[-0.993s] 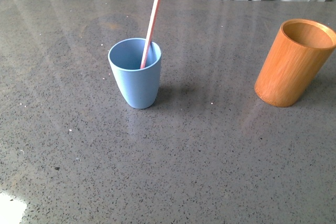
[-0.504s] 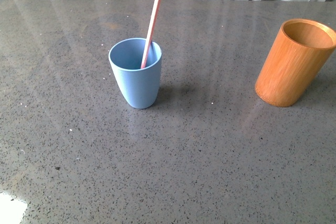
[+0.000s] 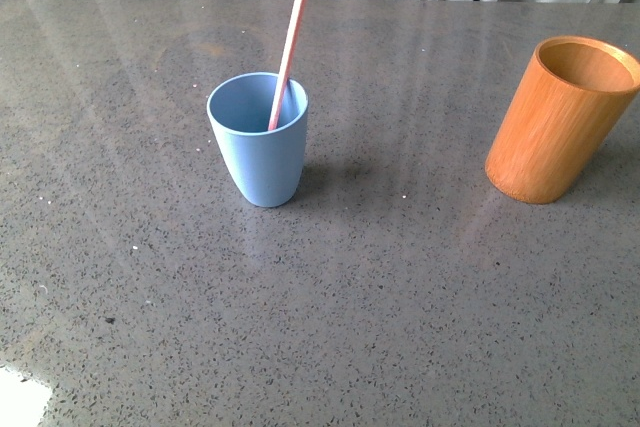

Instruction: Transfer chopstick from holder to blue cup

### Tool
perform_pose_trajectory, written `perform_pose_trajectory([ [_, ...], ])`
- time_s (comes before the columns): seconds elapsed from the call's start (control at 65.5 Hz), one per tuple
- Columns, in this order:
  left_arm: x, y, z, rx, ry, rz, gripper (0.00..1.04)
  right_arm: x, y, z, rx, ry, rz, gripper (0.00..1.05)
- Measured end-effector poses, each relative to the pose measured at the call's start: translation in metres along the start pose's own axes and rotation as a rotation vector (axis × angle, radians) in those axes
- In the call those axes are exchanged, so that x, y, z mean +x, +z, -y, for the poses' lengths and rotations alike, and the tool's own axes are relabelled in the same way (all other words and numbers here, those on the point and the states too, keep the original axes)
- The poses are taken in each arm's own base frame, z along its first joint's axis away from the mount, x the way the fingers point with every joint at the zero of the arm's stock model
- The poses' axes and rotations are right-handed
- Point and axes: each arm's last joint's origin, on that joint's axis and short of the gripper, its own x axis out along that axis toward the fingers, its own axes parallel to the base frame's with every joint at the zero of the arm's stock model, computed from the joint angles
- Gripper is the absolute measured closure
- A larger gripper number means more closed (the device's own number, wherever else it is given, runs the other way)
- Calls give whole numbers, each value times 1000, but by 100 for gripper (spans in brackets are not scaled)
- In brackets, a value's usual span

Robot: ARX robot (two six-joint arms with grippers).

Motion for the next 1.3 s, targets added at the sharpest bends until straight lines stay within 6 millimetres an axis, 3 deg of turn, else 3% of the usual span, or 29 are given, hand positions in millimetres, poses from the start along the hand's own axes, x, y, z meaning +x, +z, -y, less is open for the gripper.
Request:
perform_pose_trajectory([
  [0.275, 0, 0, 0, 0, 0, 0, 9, 0, 0, 0, -1, -1, 2, 102],
  [0.458, 0, 0, 0, 0, 0, 0, 9, 0, 0, 0, -1, -1, 2, 58],
  [0.748, 0, 0, 0, 0, 0, 0, 9, 0, 0, 0, 0, 0, 2, 8],
  [1.298, 0, 0, 0, 0, 0, 0, 9, 0, 0, 0, 0, 0, 2, 9],
])
